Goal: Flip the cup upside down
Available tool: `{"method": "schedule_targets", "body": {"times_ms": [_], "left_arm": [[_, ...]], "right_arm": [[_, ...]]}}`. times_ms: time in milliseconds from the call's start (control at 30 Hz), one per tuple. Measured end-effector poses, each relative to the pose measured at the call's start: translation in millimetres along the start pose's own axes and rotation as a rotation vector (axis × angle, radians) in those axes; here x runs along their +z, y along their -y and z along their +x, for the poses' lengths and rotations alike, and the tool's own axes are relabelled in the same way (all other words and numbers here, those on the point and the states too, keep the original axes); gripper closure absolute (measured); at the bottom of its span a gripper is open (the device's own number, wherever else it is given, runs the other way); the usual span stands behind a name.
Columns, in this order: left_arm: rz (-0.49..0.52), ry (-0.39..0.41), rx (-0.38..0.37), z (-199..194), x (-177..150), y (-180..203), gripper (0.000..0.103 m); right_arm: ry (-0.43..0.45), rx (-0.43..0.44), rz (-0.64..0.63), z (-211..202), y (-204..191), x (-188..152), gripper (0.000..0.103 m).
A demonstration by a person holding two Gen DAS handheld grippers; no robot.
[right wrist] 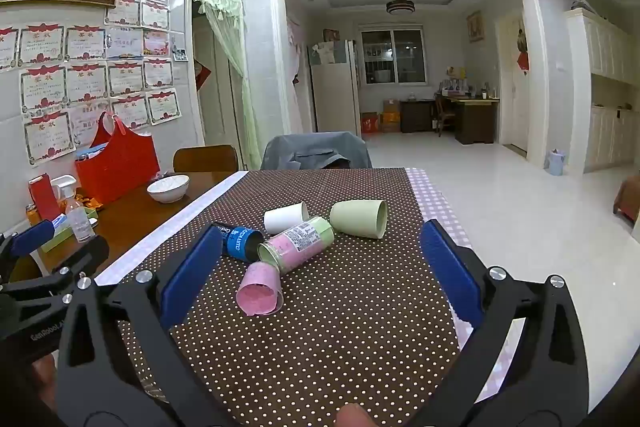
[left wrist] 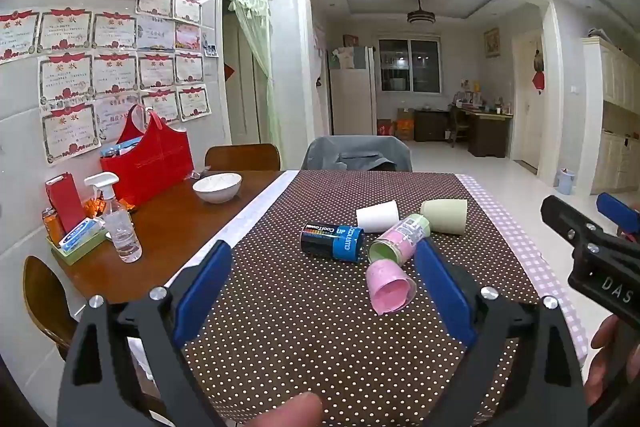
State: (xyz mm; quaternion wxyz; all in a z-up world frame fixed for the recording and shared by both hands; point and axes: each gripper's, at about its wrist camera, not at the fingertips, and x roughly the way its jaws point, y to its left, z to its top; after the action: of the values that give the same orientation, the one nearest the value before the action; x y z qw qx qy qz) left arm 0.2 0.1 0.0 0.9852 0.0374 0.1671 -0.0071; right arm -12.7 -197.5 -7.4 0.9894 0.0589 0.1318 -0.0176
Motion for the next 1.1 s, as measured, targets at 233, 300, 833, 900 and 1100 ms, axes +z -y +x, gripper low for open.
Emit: {"method": "schedule_targets", "body": {"times_ms": [233, 300, 833, 900, 1100], "left_arm": [[-0.002, 0.001, 0.0, -1.0, -0.2, -0.2, 0.012], [-0.002, 0.002, 0.0, -0.6, -1.2, 0.2, 0.012], [0.001, 0.0, -0.005, 4.7, -5.2, 4.4, 0.012], [0.001, -0.001, -0.006, 5.0, -5.3, 4.3, 0.012], [0.001, -0.003, -0.01, 3.9, -5.6, 5.5, 0.012]], "right_arm": [[0.006, 0.002, 0.002, -2.5, 0.9, 2.9, 0.006], [0.006, -0.002, 0.0, -0.1, 0.3, 1.1, 0.006], [0.012, -0.008, -0.003, -3.1, 0.5, 4.8, 0.006], [0.011, -0.007, -0.003, -2.9, 0.6, 4.9, 0.006], [0.009, -0.007, -0.004, -2.1, 1.0, 4.4, 0.006]]}}
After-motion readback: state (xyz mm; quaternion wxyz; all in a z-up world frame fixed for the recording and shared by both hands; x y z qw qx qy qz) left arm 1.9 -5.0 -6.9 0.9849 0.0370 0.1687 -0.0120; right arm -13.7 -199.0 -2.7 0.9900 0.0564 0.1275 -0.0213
